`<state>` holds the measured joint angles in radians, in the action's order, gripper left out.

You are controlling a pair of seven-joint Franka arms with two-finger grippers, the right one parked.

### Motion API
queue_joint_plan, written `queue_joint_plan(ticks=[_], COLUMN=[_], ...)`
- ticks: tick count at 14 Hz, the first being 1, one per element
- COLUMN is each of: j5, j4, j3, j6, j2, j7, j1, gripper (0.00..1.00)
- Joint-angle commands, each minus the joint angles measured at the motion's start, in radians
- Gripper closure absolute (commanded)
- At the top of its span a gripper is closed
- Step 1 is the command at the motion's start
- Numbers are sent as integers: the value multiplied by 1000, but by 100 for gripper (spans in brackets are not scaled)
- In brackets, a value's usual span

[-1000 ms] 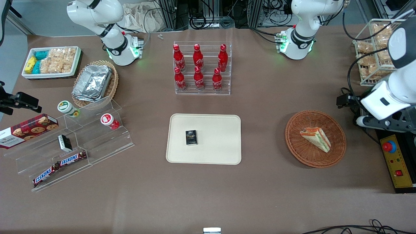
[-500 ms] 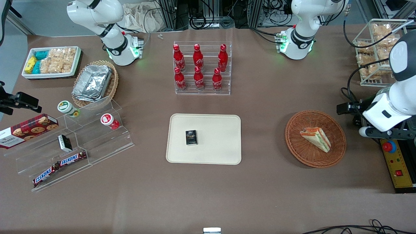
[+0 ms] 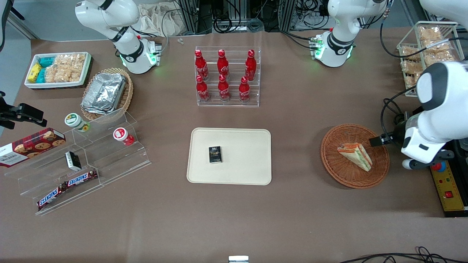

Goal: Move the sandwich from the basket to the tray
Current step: 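Lower the open left gripper over the wrapped sandwich in the basket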

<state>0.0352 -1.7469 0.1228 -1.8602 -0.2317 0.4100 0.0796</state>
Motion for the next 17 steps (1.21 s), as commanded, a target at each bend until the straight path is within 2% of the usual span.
queue_joint_plan(ticks=[1,3,6,11,17], j5=[3,5,5,5,3], j4=[-146,-227,-311,-321,-318], j3=[3,3,1,-5,-14], j6=[-140,-262,-371,-460,-491], j2=[48,45,34,-56,-107], j7=[226,320,337,417,418], j1=[2,0,3,2,3], gripper=[0,0,0,0,0])
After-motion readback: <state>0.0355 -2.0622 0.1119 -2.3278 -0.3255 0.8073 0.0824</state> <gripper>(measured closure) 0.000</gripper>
